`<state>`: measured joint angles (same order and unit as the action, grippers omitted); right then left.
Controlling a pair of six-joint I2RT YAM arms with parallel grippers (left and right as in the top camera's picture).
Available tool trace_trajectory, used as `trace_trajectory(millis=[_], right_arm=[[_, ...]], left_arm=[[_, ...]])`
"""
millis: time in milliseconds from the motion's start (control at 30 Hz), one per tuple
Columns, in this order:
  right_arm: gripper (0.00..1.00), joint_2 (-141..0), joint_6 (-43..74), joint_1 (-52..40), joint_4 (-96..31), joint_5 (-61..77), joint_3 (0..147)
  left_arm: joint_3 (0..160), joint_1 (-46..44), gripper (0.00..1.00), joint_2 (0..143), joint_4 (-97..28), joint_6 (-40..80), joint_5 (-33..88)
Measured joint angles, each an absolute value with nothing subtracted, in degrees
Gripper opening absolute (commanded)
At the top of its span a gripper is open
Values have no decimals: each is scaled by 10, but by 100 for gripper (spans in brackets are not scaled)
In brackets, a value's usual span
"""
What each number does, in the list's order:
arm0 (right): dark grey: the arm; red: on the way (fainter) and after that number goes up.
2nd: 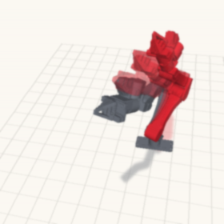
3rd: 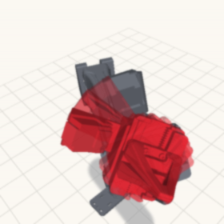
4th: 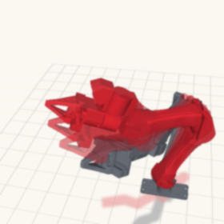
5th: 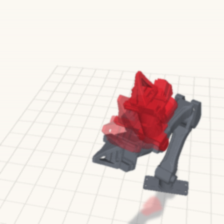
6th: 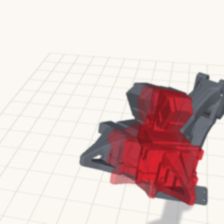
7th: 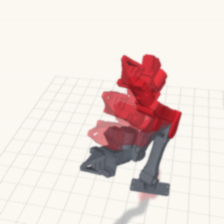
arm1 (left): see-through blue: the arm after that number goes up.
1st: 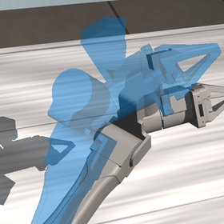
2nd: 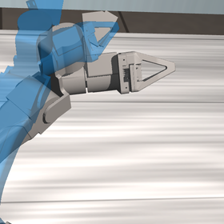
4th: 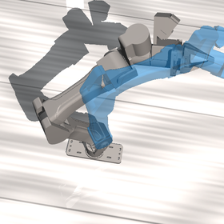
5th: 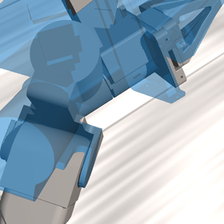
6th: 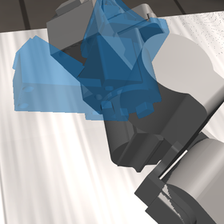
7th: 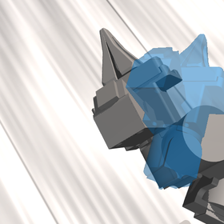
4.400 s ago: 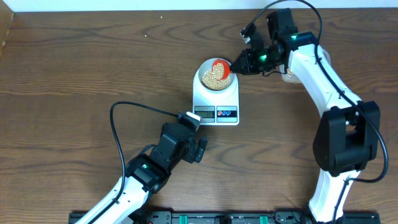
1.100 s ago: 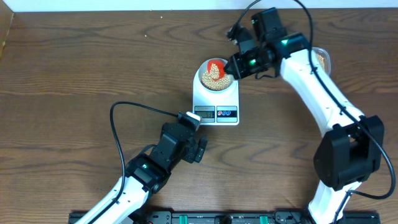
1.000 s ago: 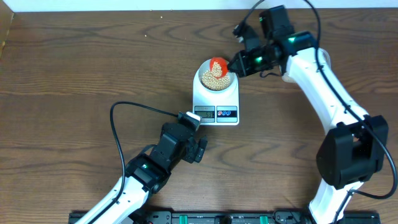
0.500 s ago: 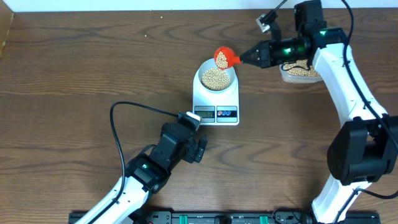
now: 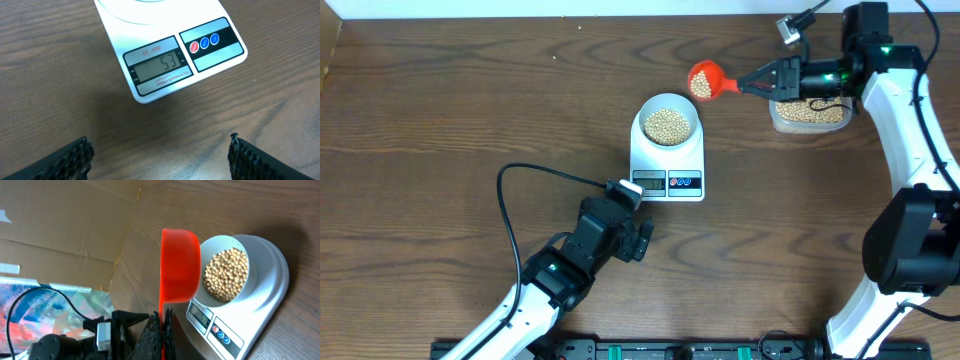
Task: Scoop item into bowl and weigh 50g on scale
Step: 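Carry the scoop back toward the chickpea tub with the right gripper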
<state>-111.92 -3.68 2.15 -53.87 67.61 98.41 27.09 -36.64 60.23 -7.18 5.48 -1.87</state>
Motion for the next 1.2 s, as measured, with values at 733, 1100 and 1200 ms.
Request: trace_trajectory(millis=[733,1100,1200], right_arm=[[1,-1119,61,42,-482,653,984],[1,-1119,154,121,-428,620,984],[1,-1119,159,156,-445,592,984]], left_arm=[[271,-366,88,602,-72,55,-19],[271,-367,88,602,-72,55,-19],[271,-366,88,602,-72,55,-19]])
